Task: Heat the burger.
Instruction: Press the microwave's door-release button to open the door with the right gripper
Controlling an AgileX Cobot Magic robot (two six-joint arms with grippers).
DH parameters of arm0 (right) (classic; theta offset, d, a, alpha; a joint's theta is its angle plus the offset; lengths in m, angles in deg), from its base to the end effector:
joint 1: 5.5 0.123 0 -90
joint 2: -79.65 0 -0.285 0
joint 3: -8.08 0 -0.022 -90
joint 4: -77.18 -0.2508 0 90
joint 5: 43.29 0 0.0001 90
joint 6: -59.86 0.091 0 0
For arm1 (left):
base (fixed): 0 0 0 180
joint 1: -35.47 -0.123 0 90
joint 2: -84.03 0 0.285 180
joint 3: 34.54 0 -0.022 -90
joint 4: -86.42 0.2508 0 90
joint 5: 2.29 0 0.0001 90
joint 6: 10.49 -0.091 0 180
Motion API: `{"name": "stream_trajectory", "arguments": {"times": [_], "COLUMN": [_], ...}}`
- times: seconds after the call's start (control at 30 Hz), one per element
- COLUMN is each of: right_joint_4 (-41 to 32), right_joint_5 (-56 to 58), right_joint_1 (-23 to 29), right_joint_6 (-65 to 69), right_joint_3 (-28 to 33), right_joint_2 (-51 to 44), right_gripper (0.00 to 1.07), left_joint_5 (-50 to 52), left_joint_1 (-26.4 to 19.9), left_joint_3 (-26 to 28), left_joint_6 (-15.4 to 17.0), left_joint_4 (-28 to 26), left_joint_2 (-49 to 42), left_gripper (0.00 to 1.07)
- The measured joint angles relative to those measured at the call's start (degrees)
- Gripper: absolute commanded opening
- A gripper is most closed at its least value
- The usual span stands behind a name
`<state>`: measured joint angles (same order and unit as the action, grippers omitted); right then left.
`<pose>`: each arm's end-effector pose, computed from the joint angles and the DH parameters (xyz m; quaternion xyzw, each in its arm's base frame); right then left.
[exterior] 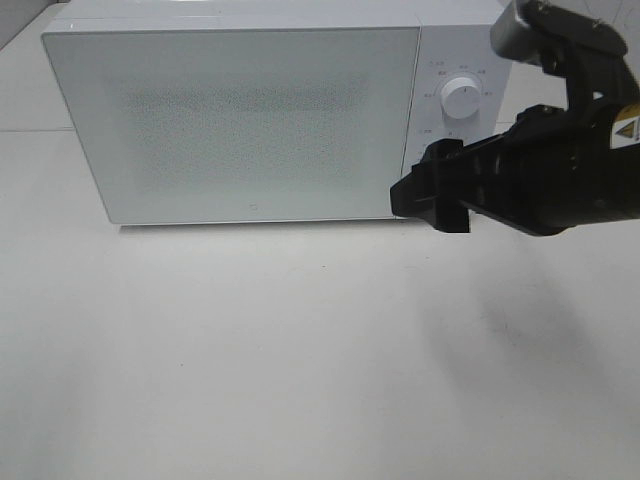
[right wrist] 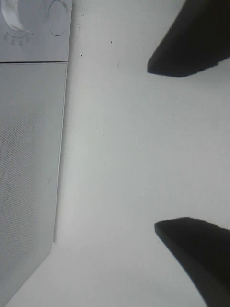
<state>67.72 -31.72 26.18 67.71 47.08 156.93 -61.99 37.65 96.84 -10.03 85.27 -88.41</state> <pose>0.2059 0.1306 0.2540 -0.1209 0.8894 0.1955 0.3952 -0.0046 -0.0014 0.2786 0.0130 0.8473 -0.0223 0.5304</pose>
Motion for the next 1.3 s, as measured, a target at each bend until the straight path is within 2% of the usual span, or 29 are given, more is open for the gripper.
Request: {"name": "stream_trajectory", "arguments": {"times": [0.03,0.23,0.63,0.87,0.97,1.0,1.03,1.07,1.13,1.17,1.3], "right_joint_4": [2.6,7.7,9.5,10.8,12.1,12.9,12.9,13.8,14.2,15.0,15.4], "right_joint_5": [4.1,15.2,34.4,39.2,40.4,41.3,41.3,42.2,42.5,43.0,44.2], "right_joint_1": [0.0,0.0,0.0,0.0,-1.3,-3.6,-3.6,-6.6,-7.8,-10.5,-14.8], "right_joint_6": [-0.1,-0.1,-0.3,0.2,1.0,1.1,1.1,1.1,1.1,1.1,1.1], "right_joint_3": [-1.2,-2.4,-2.5,-2.5,-2.5,-2.5,-2.5,-2.5,-2.5,-2.5,-2.5], "right_joint_2": [-3.0,-11.9,-29.4,-37.8,-42.3,-44.7,-44.7,-47.3,-48.4,-51.0,-55.9], "right_gripper": [0.76,0.77,0.77,0.78,0.79,0.79,0.79,0.79,0.79,0.78,0.77], "left_joint_5": [0.0,0.0,0.0,0.0,0.0,0.0,0.0,0.0,0.0,0.0,0.0], "left_joint_1": [0.0,0.0,0.0,0.0,0.0,0.0,0.0,0.0,0.0,0.0,0.0], "left_joint_3": [0.0,0.0,0.0,0.0,0.0,0.0,0.0,0.0,0.0,0.0,0.0], "left_joint_6": [0.0,0.0,0.0,0.0,0.0,0.0,0.0,0.0,0.0,0.0,0.0], "left_joint_4": [0.0,0.0,0.0,0.0,0.0,0.0,0.0,0.0,0.0,0.0,0.0], "left_joint_2": [0.0,0.0,0.0,0.0,0.0,0.0,0.0,0.0,0.0,0.0,0.0], "left_gripper": [1.03,1.03,1.03,1.03,1.03,1.03,1.03,1.03,1.03,1.03,1.03]}}
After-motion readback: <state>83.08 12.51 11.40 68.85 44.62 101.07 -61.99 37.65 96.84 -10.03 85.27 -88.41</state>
